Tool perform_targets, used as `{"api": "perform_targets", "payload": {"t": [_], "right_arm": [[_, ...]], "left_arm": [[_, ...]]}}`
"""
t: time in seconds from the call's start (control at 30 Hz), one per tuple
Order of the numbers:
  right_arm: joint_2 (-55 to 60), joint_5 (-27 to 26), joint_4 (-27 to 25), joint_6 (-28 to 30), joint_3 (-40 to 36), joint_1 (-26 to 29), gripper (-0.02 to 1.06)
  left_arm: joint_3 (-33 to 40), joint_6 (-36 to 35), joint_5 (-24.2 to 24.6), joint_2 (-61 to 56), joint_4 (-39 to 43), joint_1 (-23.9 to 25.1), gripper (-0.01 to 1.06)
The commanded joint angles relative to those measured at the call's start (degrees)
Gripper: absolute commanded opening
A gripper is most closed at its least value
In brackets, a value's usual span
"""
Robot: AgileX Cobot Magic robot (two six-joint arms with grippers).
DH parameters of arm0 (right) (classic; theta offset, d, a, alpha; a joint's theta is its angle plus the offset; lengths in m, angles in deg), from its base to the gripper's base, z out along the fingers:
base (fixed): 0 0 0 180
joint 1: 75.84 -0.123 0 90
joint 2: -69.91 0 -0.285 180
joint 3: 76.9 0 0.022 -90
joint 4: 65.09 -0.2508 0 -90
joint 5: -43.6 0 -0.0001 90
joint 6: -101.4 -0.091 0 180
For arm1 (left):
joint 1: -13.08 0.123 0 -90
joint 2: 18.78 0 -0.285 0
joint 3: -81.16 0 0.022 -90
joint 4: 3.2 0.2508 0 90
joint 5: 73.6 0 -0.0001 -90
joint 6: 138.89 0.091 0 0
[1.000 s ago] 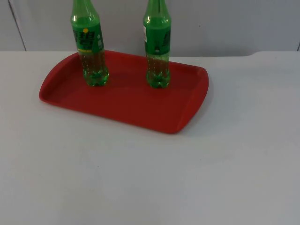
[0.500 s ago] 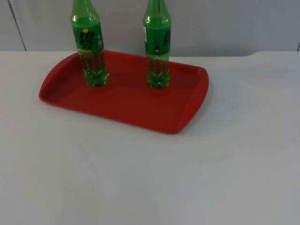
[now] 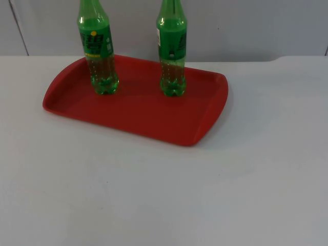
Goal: Place the bottle upright on the tray.
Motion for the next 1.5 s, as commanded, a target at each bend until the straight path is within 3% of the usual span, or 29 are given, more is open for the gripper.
{"api": "perform_targets", "payload": {"t": [0.0, 0.97, 1.47], "right_arm": [[-0.17, -0.01, 0.16, -0.18, -0.11, 0.96, 1.05], [-0.17, -0.01, 0.16, -0.18, -0.11, 27.4, 1.05], [-0.17, -0.01, 0.11, -0.18, -0.11, 31.97, 1.05]], "left_arm": [[0.32, 0.08, -0.48, -0.26, -0.28, -0.11, 1.05], [0.32, 0.08, -0.48, -0.26, -0.28, -0.11, 1.05], [0.32, 0.08, -0.48, -0.26, -0.28, -0.11, 1.05]]}}
